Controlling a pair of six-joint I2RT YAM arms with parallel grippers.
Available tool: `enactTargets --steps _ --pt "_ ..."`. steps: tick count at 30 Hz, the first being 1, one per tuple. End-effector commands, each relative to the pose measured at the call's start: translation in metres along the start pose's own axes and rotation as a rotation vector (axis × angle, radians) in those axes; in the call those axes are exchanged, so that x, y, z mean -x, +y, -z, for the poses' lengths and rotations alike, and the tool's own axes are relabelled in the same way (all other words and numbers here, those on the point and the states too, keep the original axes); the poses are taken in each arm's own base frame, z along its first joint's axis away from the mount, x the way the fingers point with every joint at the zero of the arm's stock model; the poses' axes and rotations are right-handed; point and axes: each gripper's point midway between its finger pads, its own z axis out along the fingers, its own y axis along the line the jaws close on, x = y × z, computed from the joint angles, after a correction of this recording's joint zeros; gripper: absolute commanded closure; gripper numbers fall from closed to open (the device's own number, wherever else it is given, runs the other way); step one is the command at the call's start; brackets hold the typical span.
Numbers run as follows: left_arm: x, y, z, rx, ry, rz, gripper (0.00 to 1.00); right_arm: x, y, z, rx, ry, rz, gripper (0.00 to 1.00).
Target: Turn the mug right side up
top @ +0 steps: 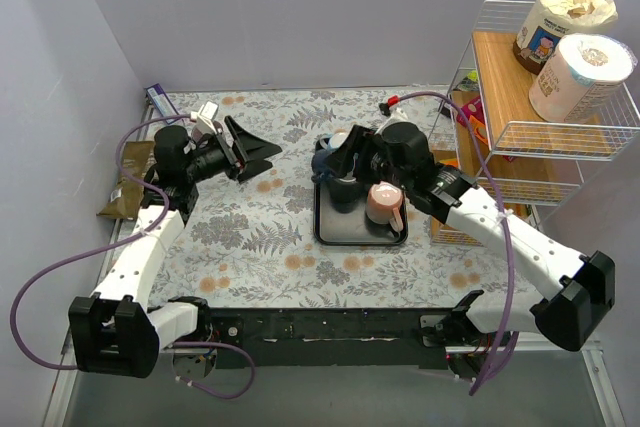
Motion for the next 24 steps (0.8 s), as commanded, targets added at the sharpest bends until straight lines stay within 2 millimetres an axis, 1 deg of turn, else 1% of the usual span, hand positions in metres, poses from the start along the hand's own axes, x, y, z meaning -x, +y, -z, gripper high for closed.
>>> enactTargets --steps 1,2,3,5,6,7,8,9,10,11,12,13,14,17,18,20,22,24 --pt "-0.003 -0.065 -0.009 -0.173 0.018 -0.031 0.02 0.079 0.089 0.044 0.343 -0.287 0.077 0.99" --pt "-0.006 -0.07 -0.012 -0.181 0.031 -0.028 0.02 0.083 0.095 0.047 0.364 -0.3 0.091 0.99" --pt "-0.015 -0.079 -0.016 -0.201 0.061 -0.032 0.02 0.088 0.105 0.055 0.4 -0.313 0.105 0.99" --pt "-0.022 -0.09 -0.022 -0.228 0.085 -0.033 0.02 0.1 0.118 0.068 0.458 -0.365 0.128 0.99" --pt "-0.023 -0.094 -0.023 -0.238 0.091 -0.019 0.02 0.104 0.122 0.073 0.476 -0.385 0.135 0.99" --pt "-0.024 -0.101 -0.023 -0.267 0.09 -0.029 0.02 0.103 0.129 0.079 0.511 -0.384 0.152 0.99" --pt "-0.028 -0.107 -0.022 -0.292 0.104 -0.027 0.02 0.109 0.135 0.089 0.54 -0.416 0.169 0.99" --pt "-0.029 -0.114 -0.021 -0.315 0.114 -0.005 0.02 0.11 0.137 0.093 0.555 -0.425 0.18 0.99" --pt "-0.029 -0.123 -0.019 -0.353 0.111 -0.021 0.02 0.111 0.14 0.097 0.569 -0.434 0.19 0.99" --pt "-0.031 -0.128 -0.018 -0.375 0.118 -0.021 0.02 0.116 0.145 0.106 0.597 -0.463 0.202 0.99" --pt "-0.034 -0.131 -0.017 -0.394 0.129 -0.021 0.02 0.116 0.149 0.111 0.619 -0.469 0.217 0.99" --pt "-0.033 -0.139 -0.014 -0.426 0.13 -0.01 0.02 0.116 0.151 0.114 0.636 -0.478 0.228 0.99" --pt "-0.034 -0.139 -0.013 -0.43 0.131 0.008 0.02 0.118 0.155 0.121 0.66 -0.493 0.234 0.99" --pt "-0.032 -0.144 -0.013 -0.454 0.14 0.084 0.04 0.116 0.162 0.131 0.706 -0.501 0.257 0.99" --pt "-0.031 -0.149 -0.012 -0.483 0.136 0.074 0.06 0.118 0.164 0.134 0.719 -0.514 0.259 0.99" --pt "-0.032 -0.153 -0.011 -0.499 0.143 0.108 0.09 0.117 0.165 0.136 0.737 -0.521 0.268 0.99" --pt "-0.029 -0.159 -0.01 -0.517 0.136 0.113 0.12 0.116 0.17 0.143 0.778 -0.529 0.286 0.99" --pt "-0.029 -0.167 -0.008 -0.534 0.145 0.121 0.16 0.111 0.172 0.145 0.803 -0.523 0.302 0.99"
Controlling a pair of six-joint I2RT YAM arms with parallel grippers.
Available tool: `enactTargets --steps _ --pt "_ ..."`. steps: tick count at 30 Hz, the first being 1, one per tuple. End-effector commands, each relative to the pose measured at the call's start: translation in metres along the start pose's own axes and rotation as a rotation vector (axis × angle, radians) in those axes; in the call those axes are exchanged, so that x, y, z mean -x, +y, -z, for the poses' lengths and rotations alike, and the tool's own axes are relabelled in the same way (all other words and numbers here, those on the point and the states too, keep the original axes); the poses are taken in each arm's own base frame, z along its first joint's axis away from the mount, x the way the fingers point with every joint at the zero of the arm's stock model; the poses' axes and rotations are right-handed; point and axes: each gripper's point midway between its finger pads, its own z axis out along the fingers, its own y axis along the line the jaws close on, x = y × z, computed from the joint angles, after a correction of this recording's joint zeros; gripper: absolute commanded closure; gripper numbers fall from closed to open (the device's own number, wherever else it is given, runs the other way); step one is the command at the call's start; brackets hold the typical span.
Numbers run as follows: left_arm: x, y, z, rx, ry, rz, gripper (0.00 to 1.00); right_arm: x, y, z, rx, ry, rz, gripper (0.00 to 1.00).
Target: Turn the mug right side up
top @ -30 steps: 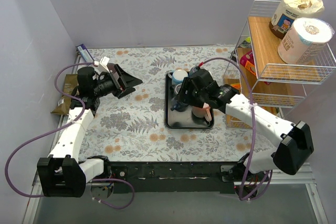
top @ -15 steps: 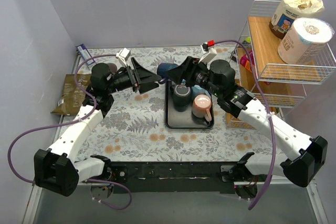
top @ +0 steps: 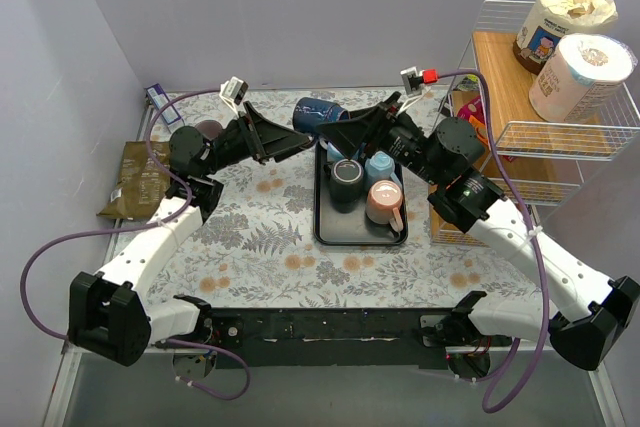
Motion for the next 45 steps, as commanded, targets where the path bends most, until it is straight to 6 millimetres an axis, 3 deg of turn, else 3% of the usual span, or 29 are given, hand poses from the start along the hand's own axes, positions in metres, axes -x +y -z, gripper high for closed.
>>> enactTargets --steps 1,13,24,28,30,38,41,42,45 --pt "0.003 -0.035 -0.004 -0.078 0.003 0.248 0.18 0.046 0.047 0.011 0.191 -0.158 0.083 0.99" --pt "-0.007 -0.056 -0.008 -0.18 0.03 0.426 0.45 0.031 0.05 0.018 0.273 -0.168 0.159 0.99" --pt "-0.01 -0.072 -0.008 -0.222 0.05 0.442 0.71 0.026 0.04 0.018 0.251 -0.183 0.178 0.99" --pt "-0.01 -0.076 -0.008 -0.246 0.061 0.457 0.87 0.018 0.04 0.018 0.275 -0.169 0.21 0.99" --pt "-0.01 -0.077 -0.008 -0.254 0.068 0.46 1.0 0.014 0.038 0.018 0.28 -0.157 0.231 0.99" --pt "-0.012 -0.076 -0.007 -0.259 0.063 0.444 1.0 0.003 0.028 0.012 0.231 -0.087 0.229 0.99" --pt "-0.01 -0.074 -0.006 -0.259 0.038 0.431 1.0 -0.002 0.021 0.011 0.194 -0.056 0.212 0.81" --pt "-0.009 -0.073 -0.007 -0.254 0.033 0.429 1.0 -0.002 0.019 0.012 0.181 -0.058 0.209 0.62" --pt "-0.008 -0.066 -0.008 -0.231 0.011 0.425 1.0 -0.001 0.01 0.017 0.131 -0.075 0.198 0.37"
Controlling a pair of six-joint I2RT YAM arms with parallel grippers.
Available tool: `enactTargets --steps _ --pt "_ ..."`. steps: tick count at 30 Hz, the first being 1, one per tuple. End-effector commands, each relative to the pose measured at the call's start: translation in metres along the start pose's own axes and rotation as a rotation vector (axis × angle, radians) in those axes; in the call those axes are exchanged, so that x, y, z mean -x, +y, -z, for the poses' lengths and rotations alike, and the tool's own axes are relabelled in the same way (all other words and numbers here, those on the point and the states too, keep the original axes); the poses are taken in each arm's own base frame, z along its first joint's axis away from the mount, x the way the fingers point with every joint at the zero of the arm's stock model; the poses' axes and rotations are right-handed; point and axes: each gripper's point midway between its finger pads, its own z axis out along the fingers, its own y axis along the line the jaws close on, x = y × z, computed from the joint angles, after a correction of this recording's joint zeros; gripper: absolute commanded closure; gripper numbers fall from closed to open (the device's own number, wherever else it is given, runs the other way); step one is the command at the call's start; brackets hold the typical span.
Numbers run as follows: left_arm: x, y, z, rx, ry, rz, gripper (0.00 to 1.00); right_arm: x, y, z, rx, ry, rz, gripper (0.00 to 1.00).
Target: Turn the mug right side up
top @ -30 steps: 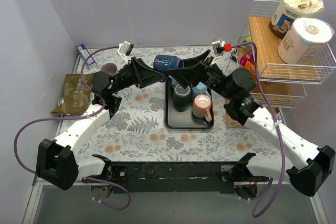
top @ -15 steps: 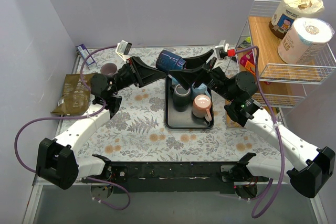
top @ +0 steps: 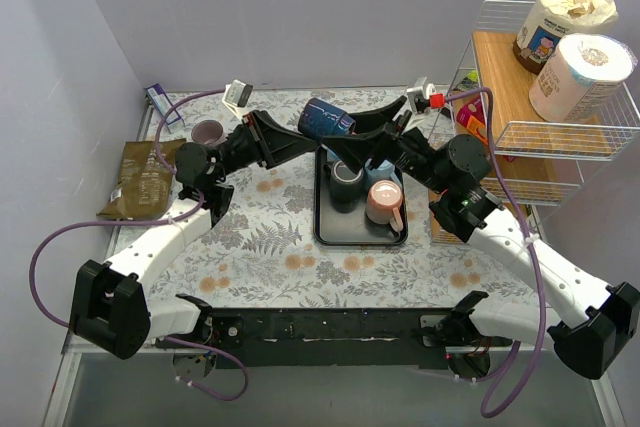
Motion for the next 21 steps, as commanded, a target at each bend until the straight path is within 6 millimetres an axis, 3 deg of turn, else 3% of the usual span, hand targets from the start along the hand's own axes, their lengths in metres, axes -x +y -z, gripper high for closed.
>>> enactTargets --steps 1,12,17,19,20,21 --pt "0.009 -0.035 -0.002 -0.031 -0.034 0.525 1.0 0.001 -0.001 0.007 -0.056 0.008 -0.04 0.34" --pt "0.014 -0.016 -0.005 0.061 -0.089 0.501 1.0 -0.005 -0.019 0.021 -0.199 0.074 -0.063 0.14" --pt "0.019 -0.012 -0.01 0.116 -0.086 0.433 1.0 0.007 -0.027 0.028 -0.283 0.066 -0.062 0.09" --pt "0.02 0.0 -0.009 0.174 -0.092 0.4 1.0 0.01 -0.03 0.033 -0.312 0.067 -0.066 0.07" --pt "0.024 -0.004 -0.011 0.178 -0.09 0.362 1.0 0.016 -0.034 0.034 -0.344 0.05 -0.067 0.06" --pt "0.024 0.008 -0.01 0.239 -0.092 0.381 1.0 0.01 -0.039 0.038 -0.375 0.077 -0.076 0.06"
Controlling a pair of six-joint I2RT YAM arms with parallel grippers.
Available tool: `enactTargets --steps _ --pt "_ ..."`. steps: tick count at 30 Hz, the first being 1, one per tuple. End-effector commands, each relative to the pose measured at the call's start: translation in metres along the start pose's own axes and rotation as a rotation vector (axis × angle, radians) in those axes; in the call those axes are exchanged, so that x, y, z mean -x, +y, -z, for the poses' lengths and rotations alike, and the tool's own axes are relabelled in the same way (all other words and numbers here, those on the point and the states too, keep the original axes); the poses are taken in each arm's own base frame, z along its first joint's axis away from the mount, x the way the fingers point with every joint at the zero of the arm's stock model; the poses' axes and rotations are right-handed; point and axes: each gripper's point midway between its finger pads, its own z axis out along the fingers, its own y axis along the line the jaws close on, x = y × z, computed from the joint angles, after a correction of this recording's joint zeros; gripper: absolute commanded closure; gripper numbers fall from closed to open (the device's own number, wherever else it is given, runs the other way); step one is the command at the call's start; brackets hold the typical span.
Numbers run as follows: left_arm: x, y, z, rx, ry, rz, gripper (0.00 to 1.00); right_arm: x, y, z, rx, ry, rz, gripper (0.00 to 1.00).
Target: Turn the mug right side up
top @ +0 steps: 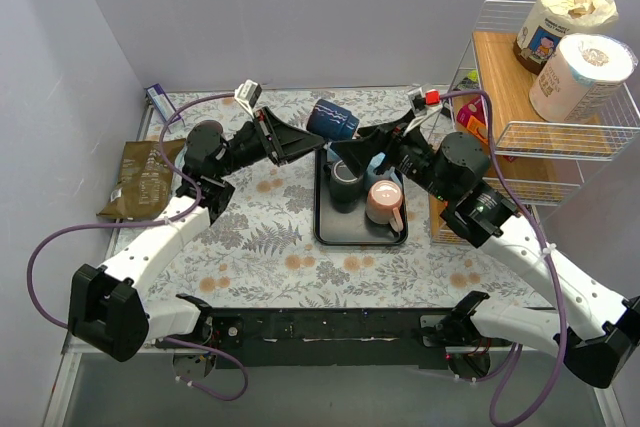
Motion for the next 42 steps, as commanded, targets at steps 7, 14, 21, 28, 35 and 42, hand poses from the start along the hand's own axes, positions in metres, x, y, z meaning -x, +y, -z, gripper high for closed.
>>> enactTargets --steps 7,14,21,28,35,42 --pt "0.066 0.022 0.006 0.44 -0.189 -0.107 1.0 0.033 -0.027 0.026 -0.264 0.017 -0.063 0.05" --pt "0.109 0.109 0.053 0.909 -0.286 -0.379 1.0 0.021 -0.039 0.035 -0.341 0.083 -0.081 0.05" --pt "0.136 0.173 0.081 1.137 -0.301 -0.57 1.0 0.008 -0.044 0.043 -0.376 0.119 -0.114 0.05" --pt "0.156 0.231 0.109 1.312 -0.293 -0.636 1.0 0.0 -0.054 0.052 -0.428 0.137 -0.116 0.05" --pt "0.157 0.28 0.134 1.441 -0.345 -0.638 1.0 -0.007 -0.061 0.058 -0.462 0.14 -0.124 0.06" --pt "0.156 0.313 0.15 1.506 -0.347 -0.648 1.0 -0.011 -0.072 0.061 -0.517 0.145 -0.136 0.06"
